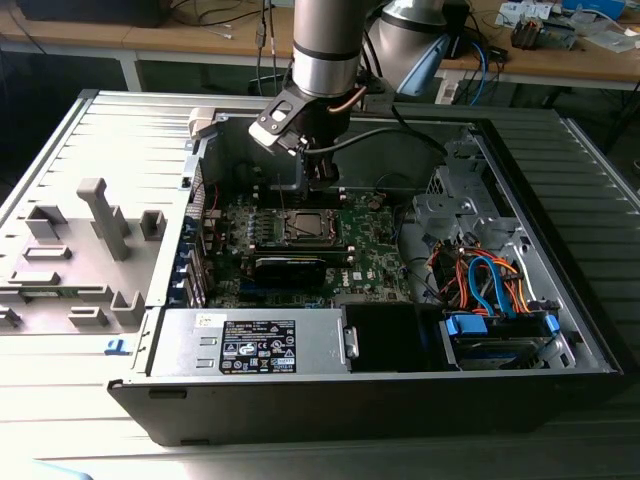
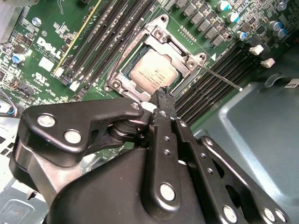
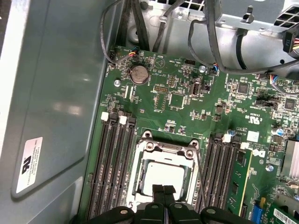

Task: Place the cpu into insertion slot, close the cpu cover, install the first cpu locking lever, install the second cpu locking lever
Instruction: 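Install the first cpu locking lever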

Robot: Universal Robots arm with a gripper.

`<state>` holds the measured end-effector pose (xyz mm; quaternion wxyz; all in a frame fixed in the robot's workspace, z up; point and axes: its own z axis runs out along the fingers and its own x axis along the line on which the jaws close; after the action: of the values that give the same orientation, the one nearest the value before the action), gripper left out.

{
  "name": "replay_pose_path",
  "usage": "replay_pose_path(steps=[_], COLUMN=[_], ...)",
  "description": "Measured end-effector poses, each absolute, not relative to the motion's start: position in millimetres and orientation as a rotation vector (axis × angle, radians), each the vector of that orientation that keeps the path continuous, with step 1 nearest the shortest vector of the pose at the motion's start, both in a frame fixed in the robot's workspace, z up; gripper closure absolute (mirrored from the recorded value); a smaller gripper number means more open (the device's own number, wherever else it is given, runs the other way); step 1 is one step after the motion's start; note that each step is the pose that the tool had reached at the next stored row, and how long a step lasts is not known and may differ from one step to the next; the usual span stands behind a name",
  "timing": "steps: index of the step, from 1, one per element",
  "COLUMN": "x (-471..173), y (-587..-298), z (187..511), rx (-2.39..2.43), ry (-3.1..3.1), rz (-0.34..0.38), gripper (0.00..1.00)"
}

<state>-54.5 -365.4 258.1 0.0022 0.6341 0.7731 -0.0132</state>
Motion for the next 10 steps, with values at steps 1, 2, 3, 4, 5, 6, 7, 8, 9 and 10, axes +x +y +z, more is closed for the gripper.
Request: replay_pose_path(steps=[1,2,3,4,5,6,7,8,9,10], x=[-54.5,-54.5,-54.4,-54.5,-54.5,-54.5,-54.4,-54.5,-54.4,-54.4], y=[-365.4,-365.4,-365.4,-365.4,-365.4,-365.4,-365.4,-365.4,-365.4,-365.4], z=[258.1,258.1,258.1,258.0,258.0,258.1,258.0,258.0,258.0,258.0], rx=[1.989,1.989,1.989,1.989,1.989,1.989,1.989,1.988,1.987,1.985], ry=[2.426,2.426,2.426,2.426,2.426,2.426,2.426,2.426,2.427,2.429], rz=[-0.041,-0.041,-0.041,-0.041,-0.041,-0.041,-0.041,-0.041,-0.041,-0.042], gripper=[0.89,0.89,0.89,0.89,0.89,0.89,0.89,0.89,0.89,0.89])
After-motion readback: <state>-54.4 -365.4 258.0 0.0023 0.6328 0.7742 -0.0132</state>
